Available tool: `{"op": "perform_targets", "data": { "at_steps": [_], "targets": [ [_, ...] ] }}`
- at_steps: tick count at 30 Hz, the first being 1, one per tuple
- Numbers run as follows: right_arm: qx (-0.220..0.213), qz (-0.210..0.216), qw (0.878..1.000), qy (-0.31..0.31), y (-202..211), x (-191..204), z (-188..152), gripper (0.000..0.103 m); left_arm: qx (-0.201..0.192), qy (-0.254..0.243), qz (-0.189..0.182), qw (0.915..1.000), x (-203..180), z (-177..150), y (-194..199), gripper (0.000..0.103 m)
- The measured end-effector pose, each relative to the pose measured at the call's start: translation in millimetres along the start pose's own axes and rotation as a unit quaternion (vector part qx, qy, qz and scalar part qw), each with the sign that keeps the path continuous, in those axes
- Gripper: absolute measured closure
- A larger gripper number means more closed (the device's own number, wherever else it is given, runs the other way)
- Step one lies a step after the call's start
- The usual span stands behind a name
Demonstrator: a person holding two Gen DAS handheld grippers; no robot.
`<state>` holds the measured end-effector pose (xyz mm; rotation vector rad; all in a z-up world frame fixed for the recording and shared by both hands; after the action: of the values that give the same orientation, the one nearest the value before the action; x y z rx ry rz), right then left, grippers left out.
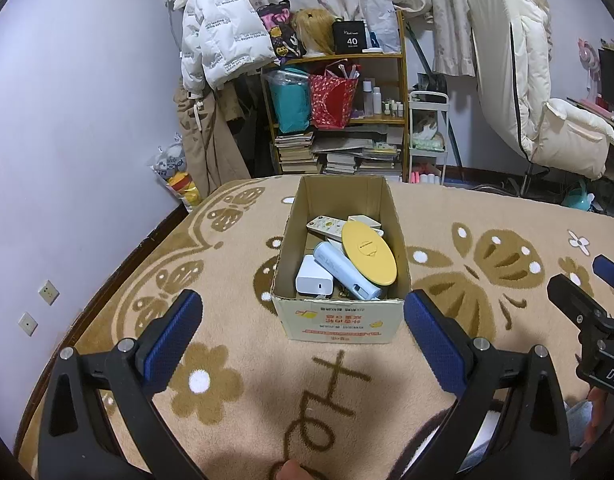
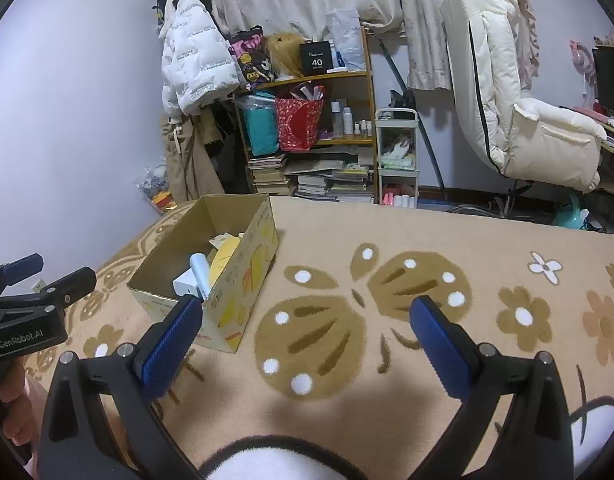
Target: Organize rigid objects
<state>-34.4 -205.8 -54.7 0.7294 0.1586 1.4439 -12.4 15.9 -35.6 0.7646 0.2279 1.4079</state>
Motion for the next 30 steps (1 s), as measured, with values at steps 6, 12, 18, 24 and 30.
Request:
{"op": "perform_targets", "data": {
  "at_steps": [6,12,18,24,30],
  "targets": [
    [0.000,-0.002,1.000,0.004,0,1,-1,0.000,0.000,0.000,0.000,1.0000,0,0,0,0.003],
    [0.000,-0.001,1.000,0.012,2,-4,1,0.000,0.001,0.001,-0.001,1.0000,1,-1,0,0.003],
    [0.005,0.001,1.000,0.003,3,-17,7,0.000,0.000,0.001,-0.002,1.0000,1,0,3,0.003],
    [0.006,0.000,1.000,0.003,2,-19,8,0.000,-0.007,0.007,0.001,1.0000,2,0,5,0.003],
    [0.006,0.001,1.000,0.004,2,-20,8,0.000,-0.004,0.015,-0.003,0.9999,5,0,6,0.003]
  ]
}}
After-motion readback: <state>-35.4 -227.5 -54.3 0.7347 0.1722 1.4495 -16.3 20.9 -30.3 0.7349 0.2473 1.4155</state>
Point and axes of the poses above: each gripper's, at about its wrist camera, not at the fingertips, and y roughly against the way its jaws point, x to its left, z to its top, the point moved 3 cm from there along -y, roughly the way its jaws point, and after that the axes turned 12 degrees about -y, right-handed, at the moved point
